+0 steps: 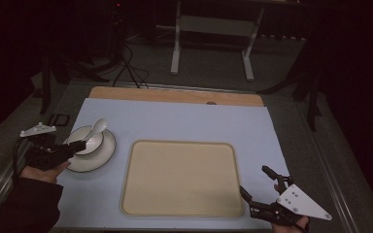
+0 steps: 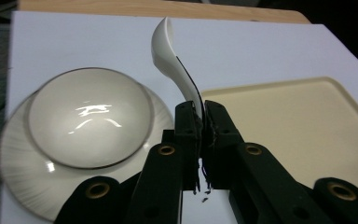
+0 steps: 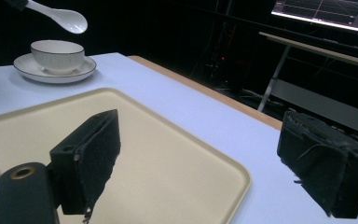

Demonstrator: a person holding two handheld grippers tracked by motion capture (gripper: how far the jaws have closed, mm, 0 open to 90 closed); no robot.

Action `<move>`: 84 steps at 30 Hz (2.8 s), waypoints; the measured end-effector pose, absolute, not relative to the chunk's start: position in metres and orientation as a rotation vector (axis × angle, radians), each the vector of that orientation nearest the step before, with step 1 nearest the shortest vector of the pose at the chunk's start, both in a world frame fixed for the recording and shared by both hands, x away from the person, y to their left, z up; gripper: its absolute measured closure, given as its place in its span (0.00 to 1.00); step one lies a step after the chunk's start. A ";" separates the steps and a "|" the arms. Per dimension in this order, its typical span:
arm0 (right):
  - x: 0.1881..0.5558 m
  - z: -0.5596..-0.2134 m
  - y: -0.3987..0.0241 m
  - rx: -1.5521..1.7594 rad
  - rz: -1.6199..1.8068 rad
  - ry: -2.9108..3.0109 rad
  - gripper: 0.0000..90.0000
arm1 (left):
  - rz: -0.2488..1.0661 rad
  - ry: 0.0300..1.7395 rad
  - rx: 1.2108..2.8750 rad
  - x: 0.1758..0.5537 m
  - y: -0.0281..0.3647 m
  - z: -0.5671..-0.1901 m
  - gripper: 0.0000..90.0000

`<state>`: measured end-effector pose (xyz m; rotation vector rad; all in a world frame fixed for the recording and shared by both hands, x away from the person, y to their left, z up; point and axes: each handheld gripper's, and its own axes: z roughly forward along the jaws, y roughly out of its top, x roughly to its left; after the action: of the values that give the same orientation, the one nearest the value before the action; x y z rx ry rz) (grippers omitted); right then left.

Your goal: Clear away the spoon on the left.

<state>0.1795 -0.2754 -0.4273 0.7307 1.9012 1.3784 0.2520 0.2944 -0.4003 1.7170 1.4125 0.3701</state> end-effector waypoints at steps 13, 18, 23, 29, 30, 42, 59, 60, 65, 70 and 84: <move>0.179 -0.427 -0.275 0.727 1.382 1.902 0.15 | 0.340 1.305 1.743 0.250 0.250 -0.396 0.96; 0.179 -0.428 -0.274 0.722 1.381 1.907 0.15 | 0.326 1.270 1.748 0.248 0.234 -0.396 0.96; 0.179 -0.428 -0.275 0.723 1.383 1.906 0.15 | 0.300 1.261 1.755 0.248 0.224 -0.397 0.95; 0.180 -0.428 -0.274 0.723 1.384 1.907 0.15 | 0.293 1.256 1.755 0.248 0.213 -0.402 0.95; 0.180 -0.428 -0.274 0.722 1.384 1.908 0.15 | 0.294 1.256 1.754 0.248 0.210 -0.403 0.95; 0.182 -0.428 -0.273 0.718 1.390 1.913 0.15 | 0.221 1.254 1.774 0.246 0.173 -0.432 0.95; 0.186 -0.429 -0.271 0.716 1.400 1.922 0.15 | 0.264 1.367 1.694 0.248 0.129 -0.461 0.95; 0.186 -0.429 -0.271 0.716 1.399 1.923 0.15 | 0.262 1.369 1.697 0.248 0.127 -0.462 0.95; 0.186 -0.429 -0.270 0.718 1.401 1.923 0.15 | 0.268 1.400 1.678 0.243 0.120 -0.472 0.95; 0.186 -0.429 -0.270 0.708 1.402 1.925 0.15 | 0.294 1.447 1.659 0.241 0.117 -0.482 0.95; 0.187 -0.429 -0.268 0.707 1.401 1.930 0.15 | 0.314 1.526 1.573 0.231 0.108 -0.505 0.95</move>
<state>0.1875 -0.2682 -0.4290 0.7070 1.9298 1.4014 0.2306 0.1083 -0.5053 1.5729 1.5260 0.3141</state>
